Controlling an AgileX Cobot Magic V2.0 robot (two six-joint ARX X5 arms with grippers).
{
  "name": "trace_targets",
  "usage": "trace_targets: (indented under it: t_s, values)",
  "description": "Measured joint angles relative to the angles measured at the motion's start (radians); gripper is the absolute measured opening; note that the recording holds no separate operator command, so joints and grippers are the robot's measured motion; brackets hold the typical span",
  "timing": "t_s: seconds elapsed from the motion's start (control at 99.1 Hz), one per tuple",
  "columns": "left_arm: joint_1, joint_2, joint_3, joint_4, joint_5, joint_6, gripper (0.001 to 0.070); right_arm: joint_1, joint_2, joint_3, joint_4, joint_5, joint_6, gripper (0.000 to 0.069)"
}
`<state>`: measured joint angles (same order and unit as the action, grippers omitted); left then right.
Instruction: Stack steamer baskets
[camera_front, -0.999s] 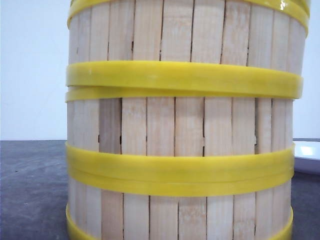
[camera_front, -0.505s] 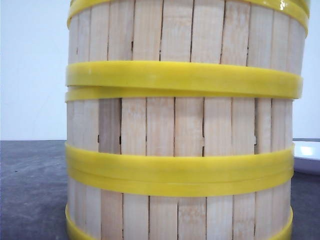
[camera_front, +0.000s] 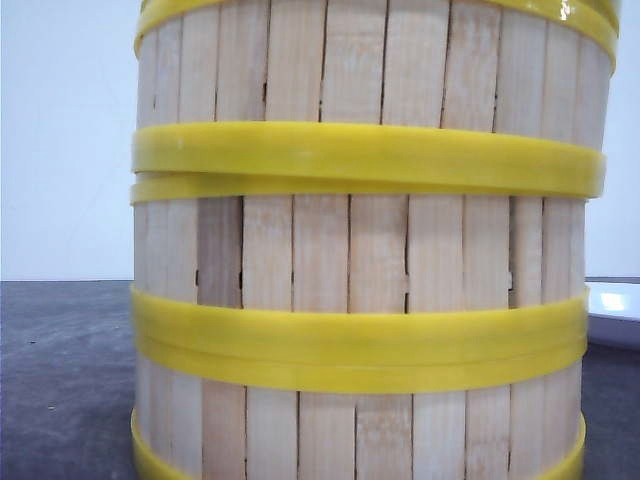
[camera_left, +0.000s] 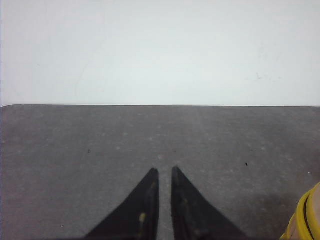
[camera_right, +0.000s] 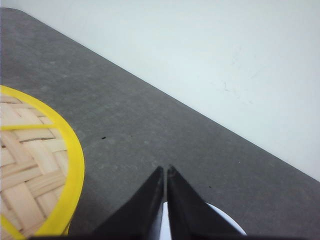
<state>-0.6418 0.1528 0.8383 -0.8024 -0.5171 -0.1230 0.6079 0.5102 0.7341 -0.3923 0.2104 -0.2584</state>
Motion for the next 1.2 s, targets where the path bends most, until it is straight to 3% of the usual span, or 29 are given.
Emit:
trace_targets:
  t_s: [0.172,0.394,0.515,0.707,0.828,1.201]
  values:
    - [0.0,0.0,0.0,0.0,0.0,0.0,0.0018,-0.105,-0.153,-0.001,-0.11,-0.053,0.003,0.0007]
    - [0.0,0.0,0.0,0.001,0.0,0.0,0.0018,-0.216,-0.352,-0.111,-0.121,0.057,0.047,0.0006]
    - [0.0,0.0,0.0,0.002,-0.002,0.0,0.0018,-0.297,-0.351,-0.224,0.031,0.049,0.06,0.0006]
    - [0.0,0.0,0.0,0.002,-0.003,0.0,0.0018,-0.43,-0.386,-0.468,0.328,-0.159,0.21,0.0006]
    - [0.0,0.0,0.0,0.002,-0.003,0.0,0.0018,-0.487,-0.47,-0.568,0.348,-0.236,0.284,0.0006]
    - [0.0,-0.001,0.003,0.005,-0.004,0.0,0.0018,-0.518,-0.505,-0.72,0.491,-0.269,0.391,0.0006]
